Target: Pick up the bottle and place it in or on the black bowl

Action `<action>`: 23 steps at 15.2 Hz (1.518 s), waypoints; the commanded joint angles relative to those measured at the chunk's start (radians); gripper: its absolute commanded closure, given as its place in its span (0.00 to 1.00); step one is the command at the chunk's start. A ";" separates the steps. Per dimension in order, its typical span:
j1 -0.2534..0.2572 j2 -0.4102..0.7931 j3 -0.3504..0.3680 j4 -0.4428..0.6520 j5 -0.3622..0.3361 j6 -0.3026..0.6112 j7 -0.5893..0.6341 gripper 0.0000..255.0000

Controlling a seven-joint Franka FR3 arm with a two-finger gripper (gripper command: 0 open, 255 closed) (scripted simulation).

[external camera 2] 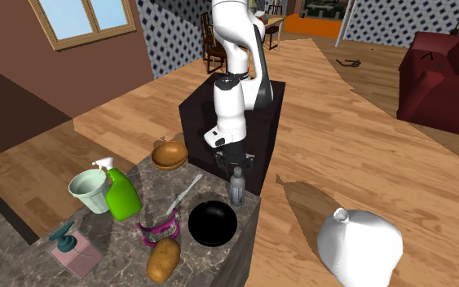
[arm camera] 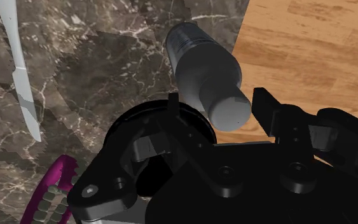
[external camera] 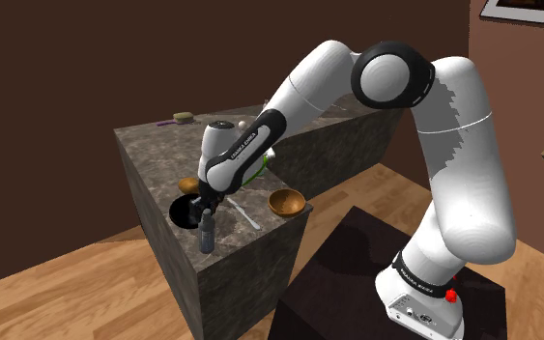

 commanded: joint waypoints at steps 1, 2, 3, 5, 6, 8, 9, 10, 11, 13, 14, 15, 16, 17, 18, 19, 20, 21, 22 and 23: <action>0.000 0.000 0.000 0.000 0.000 0.000 0.000 1.00; 0.000 0.000 0.000 0.000 0.000 0.000 0.000 1.00; 0.000 0.000 0.000 0.000 0.000 0.000 0.000 1.00; 0.000 0.000 0.000 0.000 0.000 0.000 0.000 1.00; 0.000 0.000 0.000 0.000 0.000 0.000 0.000 1.00; 0.000 0.000 0.000 0.000 0.000 0.000 0.000 1.00; 0.000 0.000 0.000 0.000 0.000 0.000 0.000 1.00; -0.001 -0.012 0.001 -0.003 0.001 -0.008 0.000 1.00; -0.002 -0.023 0.003 -0.006 0.002 -0.017 0.001 1.00; -0.005 -0.046 0.005 -0.011 0.004 -0.035 0.001 1.00; -0.006 -0.057 0.007 -0.013 0.006 -0.044 0.001 1.00; -0.007 -0.069 0.008 -0.015 0.007 -0.053 0.001 1.00; -0.008 -0.080 0.009 -0.017 0.008 -0.063 0.002 1.00; -0.009 -0.091 0.010 -0.019 0.009 -0.072 0.002 1.00; -0.010 -0.102 0.012 -0.020 0.010 -0.081 0.002 1.00; -0.011 -0.112 0.013 -0.021 0.012 -0.091 0.002 1.00; -0.012 -0.123 0.014 -0.022 0.013 -0.101 0.002 1.00; -0.013 -0.133 0.015 -0.022 0.014 -0.110 0.002 1.00; -0.014 -0.144 0.016 -0.023 0.015 -0.120 0.002 1.00; -0.015 -0.154 0.017 -0.023 0.017 -0.130 0.002 1.00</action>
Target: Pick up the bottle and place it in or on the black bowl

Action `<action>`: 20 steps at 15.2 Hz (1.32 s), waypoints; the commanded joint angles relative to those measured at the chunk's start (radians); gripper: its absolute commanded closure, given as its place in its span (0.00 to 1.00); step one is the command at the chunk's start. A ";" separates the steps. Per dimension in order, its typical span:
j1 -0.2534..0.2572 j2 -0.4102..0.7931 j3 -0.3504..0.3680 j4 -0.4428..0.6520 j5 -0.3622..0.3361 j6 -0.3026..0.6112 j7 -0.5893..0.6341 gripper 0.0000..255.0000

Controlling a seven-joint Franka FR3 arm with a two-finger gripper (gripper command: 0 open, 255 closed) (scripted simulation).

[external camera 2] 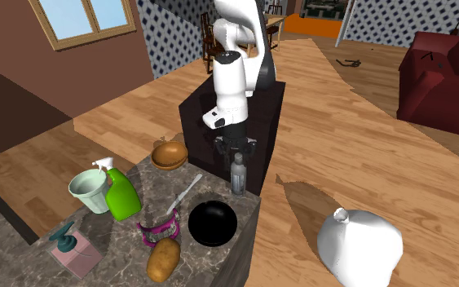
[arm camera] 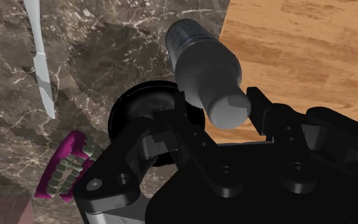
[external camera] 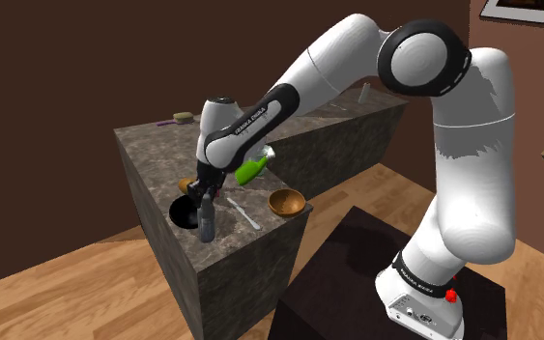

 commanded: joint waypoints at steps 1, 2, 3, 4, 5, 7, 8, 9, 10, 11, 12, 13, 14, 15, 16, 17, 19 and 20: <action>-0.003 -0.020 0.002 0.001 0.003 -0.020 -0.001 1.00; -0.004 -0.030 0.003 0.001 0.004 -0.030 -0.001 1.00; -0.005 -0.040 0.004 0.001 0.005 -0.041 -0.001 1.00; -0.006 -0.050 0.005 0.002 0.007 -0.051 -0.001 1.00; -0.007 -0.059 0.006 0.003 0.008 -0.061 -0.001 1.00; -0.009 -0.078 0.008 0.005 0.010 -0.082 -0.001 1.00; -0.010 -0.087 0.009 0.007 0.012 -0.093 -0.001 1.00; -0.010 -0.096 0.010 0.008 0.013 -0.104 0.000 1.00; -0.011 -0.105 0.010 0.010 0.014 -0.115 0.000 1.00; -0.012 -0.114 0.011 0.013 0.015 -0.126 0.000 1.00; -0.013 -0.123 0.012 0.015 0.016 -0.137 0.000 1.00; -0.013 -0.131 0.012 0.018 0.017 -0.148 0.000 1.00; -0.014 -0.140 0.013 0.020 0.019 -0.159 0.000 1.00; -0.015 -0.148 0.014 0.023 0.020 -0.170 0.001 1.00; -0.015 -0.153 0.014 0.025 0.020 -0.177 0.001 1.00; -0.020 -0.135 0.010 0.070 0.017 -0.205 -0.006 1.00; -0.029 -0.097 0.002 0.165 0.012 -0.263 -0.019 1.00; -0.033 -0.075 -0.002 0.215 0.009 -0.292 -0.025 1.00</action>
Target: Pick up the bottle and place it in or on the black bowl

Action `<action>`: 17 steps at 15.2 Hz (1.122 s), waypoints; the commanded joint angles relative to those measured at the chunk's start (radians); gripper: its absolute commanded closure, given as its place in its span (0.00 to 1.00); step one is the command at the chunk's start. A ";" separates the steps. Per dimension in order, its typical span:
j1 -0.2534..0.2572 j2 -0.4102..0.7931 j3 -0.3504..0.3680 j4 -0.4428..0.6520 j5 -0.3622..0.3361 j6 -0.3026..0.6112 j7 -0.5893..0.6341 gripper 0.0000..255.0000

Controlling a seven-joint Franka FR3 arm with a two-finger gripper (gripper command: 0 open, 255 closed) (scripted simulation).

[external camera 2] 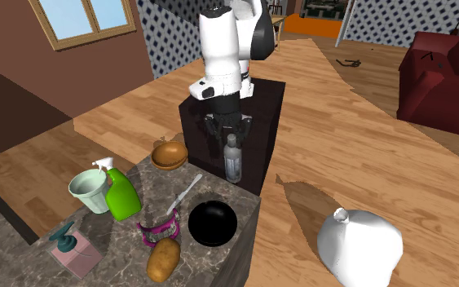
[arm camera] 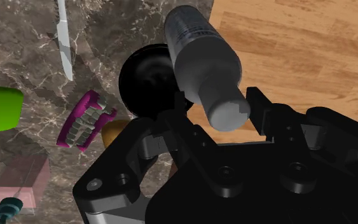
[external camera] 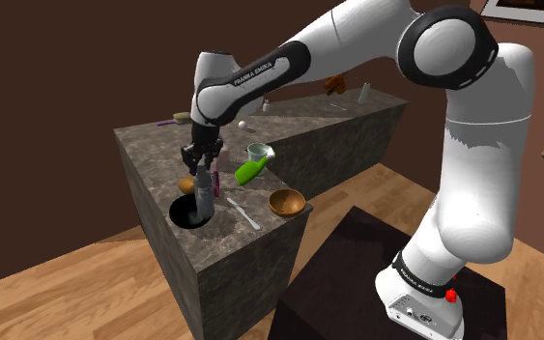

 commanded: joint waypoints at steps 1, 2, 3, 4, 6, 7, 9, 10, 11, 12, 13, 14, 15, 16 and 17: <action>-0.005 0.046 -0.007 0.114 -0.008 -0.069 -0.008 1.00; -0.009 0.070 -0.011 0.168 -0.010 -0.100 -0.014 1.00; -0.012 0.096 -0.014 0.225 -0.013 -0.133 -0.019 1.00; -0.014 0.123 -0.017 0.285 -0.016 -0.166 -0.024 1.00; -0.018 0.185 -0.024 0.416 -0.022 -0.237 -0.033 1.00; -0.020 0.219 -0.027 0.489 -0.026 -0.276 -0.038 1.00; -0.020 0.318 -0.034 0.689 -0.033 -0.379 -0.048 1.00; -0.020 0.320 -0.034 0.679 -0.033 -0.367 -0.049 1.00; -0.020 0.322 -0.034 0.669 -0.033 -0.355 -0.049 1.00; -0.021 0.324 -0.034 0.659 -0.033 -0.343 -0.050 1.00; -0.021 0.327 -0.034 0.650 -0.033 -0.332 -0.051 1.00; -0.021 0.330 -0.034 0.642 -0.033 -0.320 -0.052 1.00; -0.021 0.333 -0.035 0.634 -0.033 -0.309 -0.053 1.00; -0.021 0.337 -0.035 0.626 -0.034 -0.298 -0.054 1.00; -0.021 0.340 -0.035 0.619 -0.034 -0.287 -0.055 1.00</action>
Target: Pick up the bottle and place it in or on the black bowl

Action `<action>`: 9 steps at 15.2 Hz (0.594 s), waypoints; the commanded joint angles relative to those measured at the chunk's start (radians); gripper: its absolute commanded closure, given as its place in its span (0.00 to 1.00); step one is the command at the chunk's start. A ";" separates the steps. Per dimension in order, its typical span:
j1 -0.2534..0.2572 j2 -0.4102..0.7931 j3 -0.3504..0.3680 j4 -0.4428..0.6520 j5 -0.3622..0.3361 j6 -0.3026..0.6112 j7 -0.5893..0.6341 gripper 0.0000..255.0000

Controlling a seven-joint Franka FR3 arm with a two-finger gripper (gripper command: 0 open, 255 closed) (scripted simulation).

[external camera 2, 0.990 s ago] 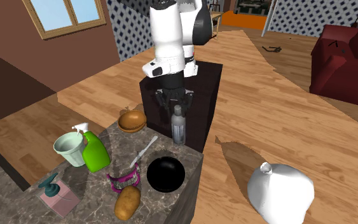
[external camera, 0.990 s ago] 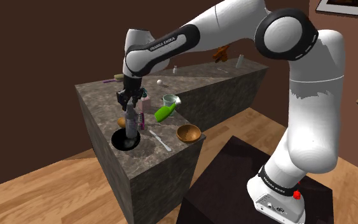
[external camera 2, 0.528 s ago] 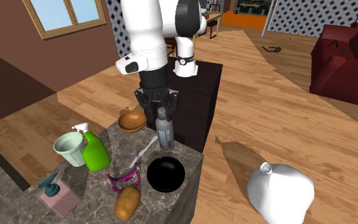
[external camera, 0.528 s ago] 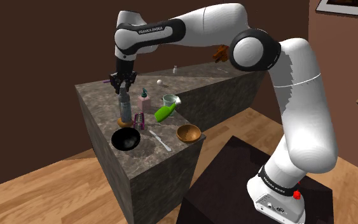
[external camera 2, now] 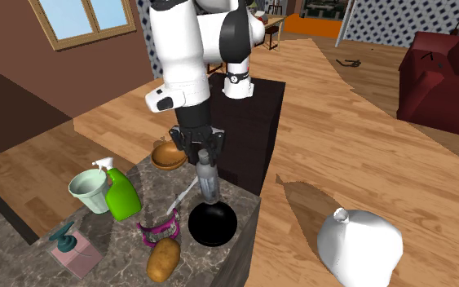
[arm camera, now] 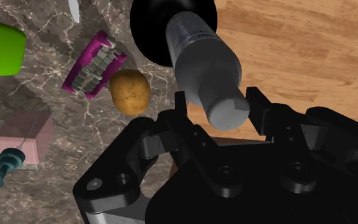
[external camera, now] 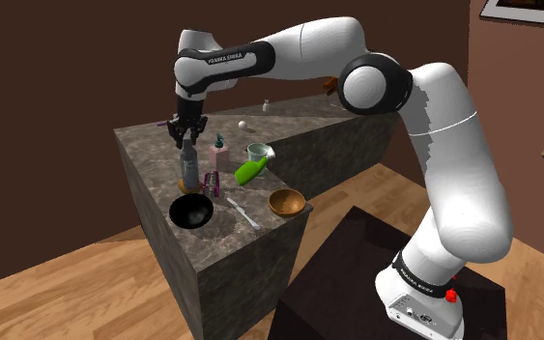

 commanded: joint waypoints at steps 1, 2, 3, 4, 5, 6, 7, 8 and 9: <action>0.001 0.008 0.000 -0.011 0.000 0.021 -0.001 1.00; 0.001 0.013 -0.001 -0.017 -0.001 0.031 -0.002 1.00; 0.001 0.017 -0.001 -0.023 -0.001 0.042 -0.002 1.00; 0.001 0.022 -0.001 -0.029 -0.001 0.052 -0.003 1.00; 0.001 0.027 -0.001 -0.035 -0.001 0.062 -0.004 1.00; 0.001 0.031 -0.002 -0.041 -0.001 0.073 -0.005 1.00; 0.001 0.037 -0.002 -0.045 -0.001 0.083 -0.006 1.00; 0.001 0.042 -0.002 -0.049 -0.002 0.093 -0.006 1.00; 0.001 0.048 -0.003 -0.054 -0.002 0.102 -0.007 1.00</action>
